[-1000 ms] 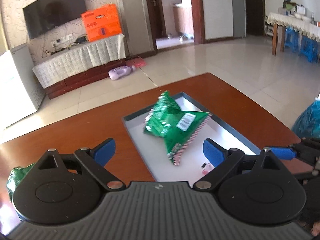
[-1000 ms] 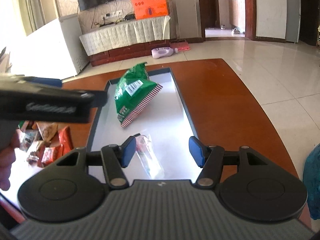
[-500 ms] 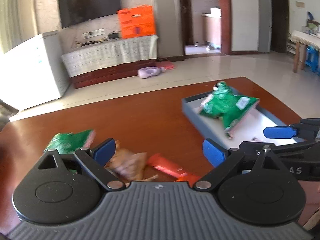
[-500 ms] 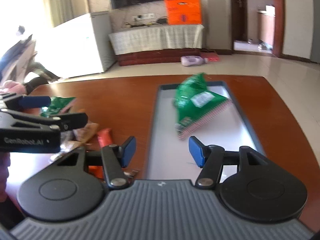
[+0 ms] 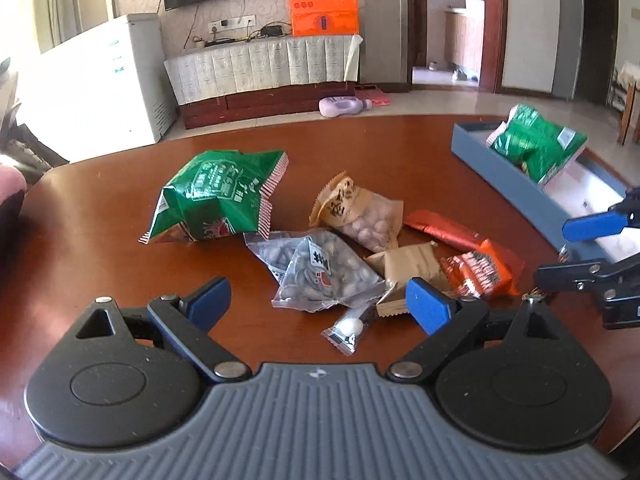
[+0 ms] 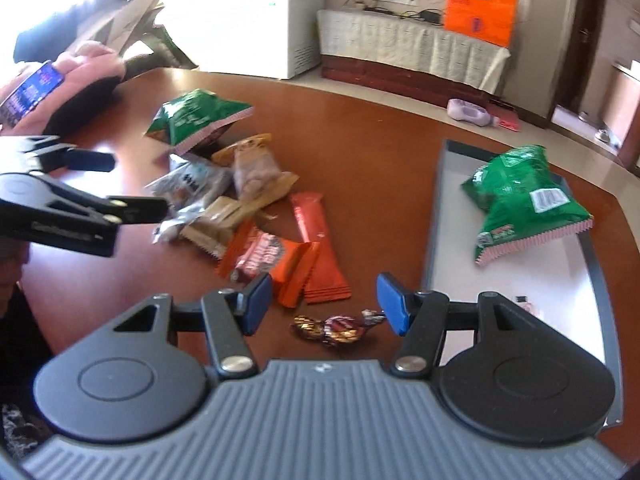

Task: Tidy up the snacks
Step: 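Move both tools back toward the snack pile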

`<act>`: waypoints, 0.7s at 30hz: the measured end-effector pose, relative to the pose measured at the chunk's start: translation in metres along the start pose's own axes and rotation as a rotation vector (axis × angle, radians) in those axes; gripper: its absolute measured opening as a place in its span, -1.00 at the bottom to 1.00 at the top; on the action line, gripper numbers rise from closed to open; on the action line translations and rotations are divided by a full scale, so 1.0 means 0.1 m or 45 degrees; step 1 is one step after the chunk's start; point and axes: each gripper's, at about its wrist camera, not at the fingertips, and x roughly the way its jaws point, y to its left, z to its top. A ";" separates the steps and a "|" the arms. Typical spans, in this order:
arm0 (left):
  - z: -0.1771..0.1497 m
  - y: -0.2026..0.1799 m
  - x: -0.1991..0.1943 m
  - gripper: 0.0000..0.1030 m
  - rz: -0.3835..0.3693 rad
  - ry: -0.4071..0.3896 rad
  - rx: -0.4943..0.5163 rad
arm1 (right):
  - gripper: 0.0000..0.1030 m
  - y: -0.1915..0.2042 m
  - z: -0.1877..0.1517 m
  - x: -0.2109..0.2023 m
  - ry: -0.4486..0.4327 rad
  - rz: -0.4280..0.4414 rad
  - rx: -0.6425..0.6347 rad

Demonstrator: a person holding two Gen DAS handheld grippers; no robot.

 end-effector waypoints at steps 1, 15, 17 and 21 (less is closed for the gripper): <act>0.00 0.01 0.03 0.87 -0.004 0.004 -0.010 | 0.17 0.03 0.01 0.03 0.002 0.015 0.002; 0.24 0.16 0.53 0.85 0.046 0.124 -0.266 | 0.07 0.34 0.19 0.47 0.066 0.063 0.002; 0.22 0.18 0.55 0.85 0.027 0.135 -0.273 | 0.08 0.38 0.19 0.50 0.064 0.075 -0.004; 0.17 0.13 0.60 0.86 0.057 0.146 -0.211 | 0.16 0.43 0.17 0.52 0.059 0.052 -0.049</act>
